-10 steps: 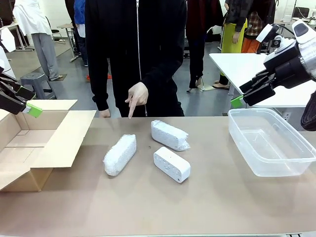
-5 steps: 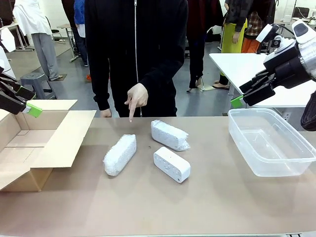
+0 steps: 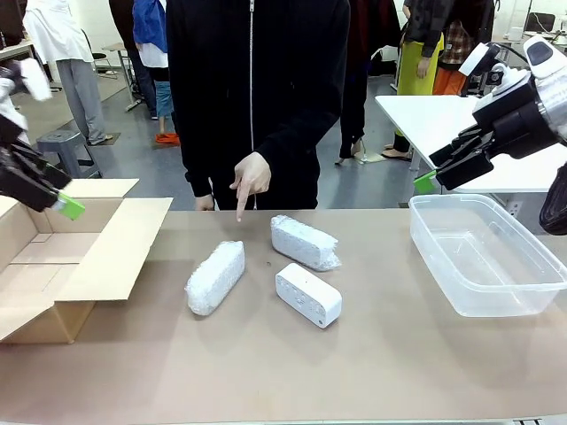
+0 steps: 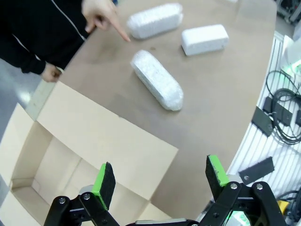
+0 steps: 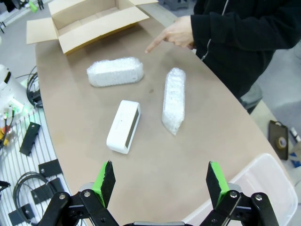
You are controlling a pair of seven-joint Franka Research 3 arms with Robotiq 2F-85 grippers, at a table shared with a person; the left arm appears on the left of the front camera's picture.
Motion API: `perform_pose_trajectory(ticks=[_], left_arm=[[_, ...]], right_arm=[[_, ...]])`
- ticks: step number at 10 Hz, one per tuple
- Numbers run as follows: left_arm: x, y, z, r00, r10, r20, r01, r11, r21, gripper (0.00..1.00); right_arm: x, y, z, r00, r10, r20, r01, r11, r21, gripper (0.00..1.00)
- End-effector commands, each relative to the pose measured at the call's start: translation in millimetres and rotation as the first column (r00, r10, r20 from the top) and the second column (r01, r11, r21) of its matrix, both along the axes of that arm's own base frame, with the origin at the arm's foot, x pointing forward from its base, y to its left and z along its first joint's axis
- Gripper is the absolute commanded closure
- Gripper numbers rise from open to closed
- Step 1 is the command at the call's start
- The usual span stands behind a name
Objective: Separate and place wrapped and unwrapped clocks.
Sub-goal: Pick up the Digital clock indicated by the person.
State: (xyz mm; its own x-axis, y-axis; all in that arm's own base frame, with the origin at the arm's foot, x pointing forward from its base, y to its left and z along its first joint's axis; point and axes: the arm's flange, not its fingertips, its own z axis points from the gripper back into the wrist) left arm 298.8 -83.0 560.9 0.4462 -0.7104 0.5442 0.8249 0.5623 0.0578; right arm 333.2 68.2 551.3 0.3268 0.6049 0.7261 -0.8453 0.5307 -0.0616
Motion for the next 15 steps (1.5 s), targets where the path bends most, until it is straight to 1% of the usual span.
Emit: perform_pose_trajectory(ticks=[1,2,3,4,5,6,7,8,9,10,11,12,13,15], left_arm=[[24.4,-54.4,18.9,0.985,0.063,-0.162,-0.047,0.994,0.102,0.0],[38.0,-77.4,14.8,0.97,0.082,-0.23,-0.059,0.993,0.104,0.0],[51.8,-105.6,-0.6,0.93,0.165,-0.33,-0.134,0.984,0.115,0.0],[66.6,-125.5,-17.3,0.9,0.235,-0.367,-0.201,0.971,0.128,0.0],[82.5,-138.6,-37.8,0.873,0.273,-0.403,-0.232,0.961,0.149,0.0],[91.0,-152.0,-58.2,0.865,0.278,-0.417,-0.23,0.959,0.162,0.0],[95.5,-161.8,-79.3,0.861,0.299,-0.412,-0.251,0.953,0.168,0.0],[99.8,-166.1,-93.5,0.874,0.311,-0.373,-0.268,0.95,0.163,0.0],[103.7,-165.6,-106.9,0.891,0.302,-0.338,-0.265,0.952,0.152,0.0],[109.6,-168.5,-123.1,0.894,0.286,-0.344,-0.252,0.957,0.142,0.0],[115.8,-173.7,-136.3,0.906,0.274,-0.324,-0.238,0.96,0.146,0.0],[117.0,-175.0,-138.3,0.922,0.231,-0.312,-0.206,0.972,0.111,0.0],[112.4,-172.0,-123.5,0.89,0.295,-0.348,-0.255,0.954,0.155,0.0],[112.4,-172.0,-123.5,0.89,0.295,-0.348,-0.255,0.954,0.155,0.0]], right_arm=[[-0.5,-1.0,-0.4,1.0,0.012,-0.004,-0.012,1.0,0.007,0.0],[-0.5,-1.0,-0.4,1.0,0.012,-0.004,-0.012,1.0,0.007,0.0],[-0.5,-1.0,-0.4,1.0,0.012,-0.004,-0.012,1.0,0.007,0.0],[-0.5,-1.0,-0.4,1.0,0.012,-0.004,-0.012,1.0,0.007,0.0],[-0.5,-1.0,-0.4,1.0,0.012,-0.004,-0.012,1.0,0.007,0.0],[-0.5,-1.0,-0.4,1.0,0.012,-0.004,-0.012,1.0,0.007,0.0],[-0.5,-1.0,-0.4,1.0,0.012,-0.004,-0.012,1.0,0.007,0.0],[-0.5,-1.0,-0.4,1.0,0.012,-0.004,-0.012,1.0,0.007,0.0],[-0.5,-1.0,-0.4,1.0,0.012,-0.004,-0.012,1.0,0.007,0.0],[-0.5,-1.0,-0.4,1.0,0.012,-0.004,-0.012,1.0,0.007,0.0],[-0.5,-1.0,-0.4,1.0,0.012,-0.004,-0.012,1.0,0.007,0.0],[-0.5,-1.0,-0.4,1.0,0.012,-0.004,-0.012,1.0,0.007,0.0],[-0.5,-1.0,-0.4,1.0,0.012,-0.004,-0.012,1.0,0.007,0.0],[-0.5,-1.0,-0.4,1.0,0.012,-0.004,-0.012,1.0,0.007,0.0]])
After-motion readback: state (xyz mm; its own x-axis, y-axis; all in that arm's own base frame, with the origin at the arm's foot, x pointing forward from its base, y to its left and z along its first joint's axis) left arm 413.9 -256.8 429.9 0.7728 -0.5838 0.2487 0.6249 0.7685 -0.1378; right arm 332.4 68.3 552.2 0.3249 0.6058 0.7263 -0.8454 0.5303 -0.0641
